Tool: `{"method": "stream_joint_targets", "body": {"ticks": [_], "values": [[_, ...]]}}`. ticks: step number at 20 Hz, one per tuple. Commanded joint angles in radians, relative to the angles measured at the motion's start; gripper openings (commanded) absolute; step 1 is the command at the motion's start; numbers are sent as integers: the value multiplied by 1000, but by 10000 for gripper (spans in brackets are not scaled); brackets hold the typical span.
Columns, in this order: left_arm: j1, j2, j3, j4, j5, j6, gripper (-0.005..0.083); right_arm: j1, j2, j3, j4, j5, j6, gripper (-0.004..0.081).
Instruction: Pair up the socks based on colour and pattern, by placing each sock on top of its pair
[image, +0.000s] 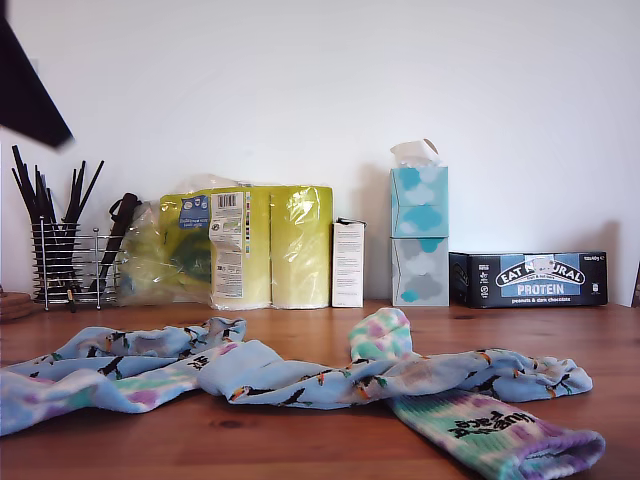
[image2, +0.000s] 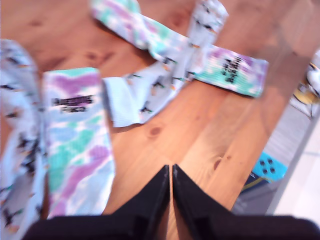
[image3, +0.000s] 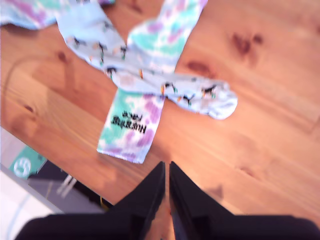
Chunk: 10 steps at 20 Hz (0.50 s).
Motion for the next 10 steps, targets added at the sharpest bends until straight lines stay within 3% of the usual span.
{"method": "stream_joint_targets", "body": {"ticks": [1, 6, 10], "values": [[-33, 32, 9, 47, 3, 12, -23, -5, 57, 19, -6, -5, -14, -13], [-114, 179, 9, 222, 0, 70, -23, -5, 219, 27, -4, -8, -26, -13], [-154, 303, 9, 383, -15, 140, -23, 2, 245, 27, 13, -8, -26, -13]]}}
